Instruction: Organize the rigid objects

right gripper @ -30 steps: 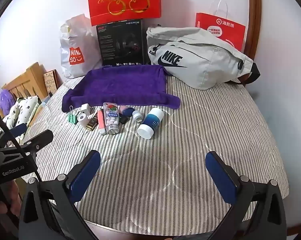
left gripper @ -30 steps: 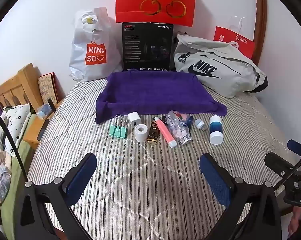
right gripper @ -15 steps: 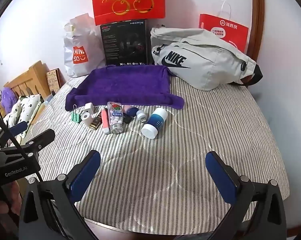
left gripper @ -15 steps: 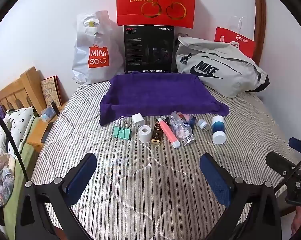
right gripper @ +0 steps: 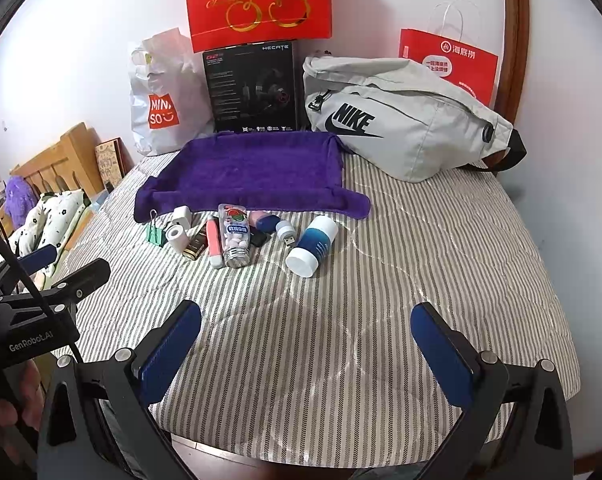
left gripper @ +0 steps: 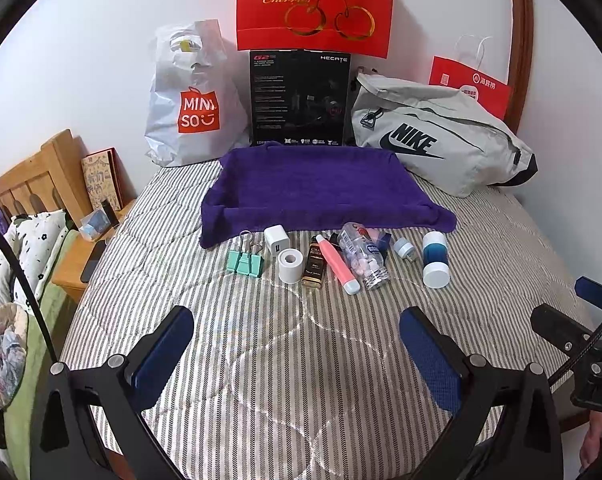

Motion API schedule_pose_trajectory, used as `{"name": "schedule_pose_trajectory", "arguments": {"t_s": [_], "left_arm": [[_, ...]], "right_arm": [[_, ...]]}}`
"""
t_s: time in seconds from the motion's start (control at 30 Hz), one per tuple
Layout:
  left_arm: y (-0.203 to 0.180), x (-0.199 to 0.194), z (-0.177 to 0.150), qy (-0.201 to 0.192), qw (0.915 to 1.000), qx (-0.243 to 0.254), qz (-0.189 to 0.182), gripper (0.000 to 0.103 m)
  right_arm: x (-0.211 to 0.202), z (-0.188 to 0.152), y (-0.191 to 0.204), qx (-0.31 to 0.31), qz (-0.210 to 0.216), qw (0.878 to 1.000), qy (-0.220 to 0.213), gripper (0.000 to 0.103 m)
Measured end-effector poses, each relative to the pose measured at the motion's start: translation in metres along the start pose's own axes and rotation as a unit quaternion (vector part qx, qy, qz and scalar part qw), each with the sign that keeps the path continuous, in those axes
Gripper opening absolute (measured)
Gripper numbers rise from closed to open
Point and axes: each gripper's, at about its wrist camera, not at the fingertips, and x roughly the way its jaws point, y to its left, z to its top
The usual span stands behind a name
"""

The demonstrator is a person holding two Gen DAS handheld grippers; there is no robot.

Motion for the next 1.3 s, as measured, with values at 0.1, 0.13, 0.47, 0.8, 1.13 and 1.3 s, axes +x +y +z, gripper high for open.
{"name": "schedule_pose_trajectory", "arguments": {"t_s": [0.1,0.13,0.47,0.8,1.13,1.3], "left_arm": [[0.0006,0.0001,0.0013,0.002,1.0000,0.001,0.002,0.103],[0.0006,-0.0001,0.0016,0.002,1.0000,0.001,0.002,0.103],[-0.0007,0.0013,0.0004,0.005,1.0000,0.002,0.002,0.103],[0.0004,0.0041,-0.0015,0.008,1.0000,-0.002,0.002,0.103],[0.0046,0.0065,-0.0011,0.012,0.9999,-0.005,0.006,0.103],[0.0055,0.0061,-0.0009,0.012,0.9999,-0.004,0.006,0.103]], "right_arm": [[0.0000,-0.0012,-0.0008,0.002,-0.001,1.000,0.001,0.103],[0.0003,-0.0014,-0.0010,0.002,-0.001,1.000,0.002,0.103],[-0.0002,-0.0011,-0.0034,0.006,-0.004,1.000,0.002,0.103],[0.0013,-0.0021,-0.0028,0.007,-0.003,1.000,0.004,0.103],[0.0012,-0.0030,-0.0031,0.009,-0.004,1.000,0.003,0.103],[0.0003,-0.0034,-0.0030,0.010,-0.004,1.000,0.002,0.103]]}}
